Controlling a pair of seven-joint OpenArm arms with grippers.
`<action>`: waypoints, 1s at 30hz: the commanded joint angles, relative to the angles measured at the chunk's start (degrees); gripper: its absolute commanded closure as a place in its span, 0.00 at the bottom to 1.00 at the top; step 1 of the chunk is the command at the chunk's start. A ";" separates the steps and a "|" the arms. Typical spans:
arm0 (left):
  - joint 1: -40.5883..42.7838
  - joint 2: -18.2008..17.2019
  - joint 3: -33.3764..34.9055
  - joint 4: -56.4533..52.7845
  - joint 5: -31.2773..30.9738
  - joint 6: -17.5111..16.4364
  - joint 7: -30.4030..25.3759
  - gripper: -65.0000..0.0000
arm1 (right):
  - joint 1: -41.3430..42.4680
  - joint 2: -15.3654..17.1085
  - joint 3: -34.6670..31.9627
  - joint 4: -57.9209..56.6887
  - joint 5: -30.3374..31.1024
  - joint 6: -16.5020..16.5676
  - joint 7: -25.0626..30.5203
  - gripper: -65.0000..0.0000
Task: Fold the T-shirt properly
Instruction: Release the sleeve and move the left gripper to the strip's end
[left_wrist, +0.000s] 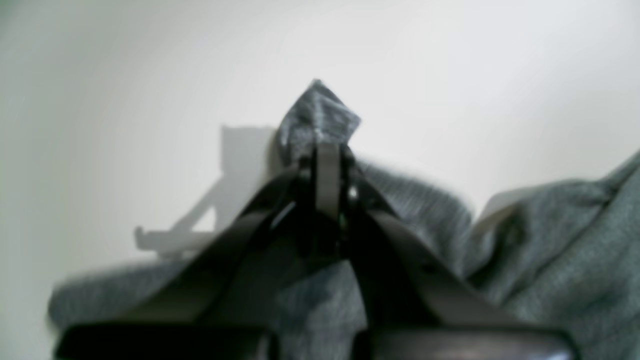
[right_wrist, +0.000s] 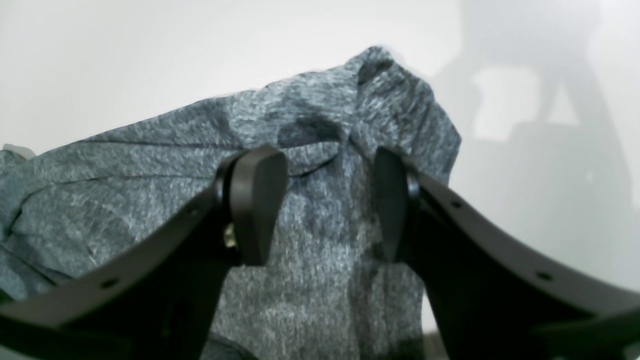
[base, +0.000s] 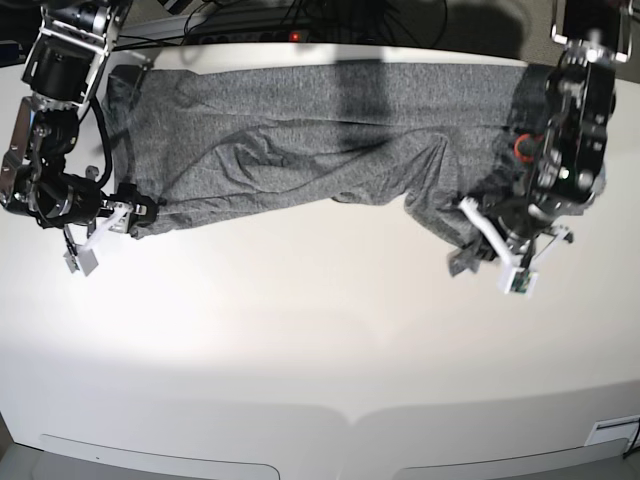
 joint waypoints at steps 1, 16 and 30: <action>1.18 -0.81 -2.34 2.93 -0.28 0.17 -1.44 1.00 | 1.20 0.94 0.28 0.96 0.70 0.25 0.90 0.51; 26.16 -0.76 -24.59 9.35 -0.31 0.15 -8.87 1.00 | 1.20 0.96 0.28 0.96 0.70 0.25 1.31 0.51; 29.46 -0.74 -24.57 9.14 4.96 0.17 -11.32 0.95 | 1.18 0.96 0.28 0.96 0.68 0.25 1.29 0.51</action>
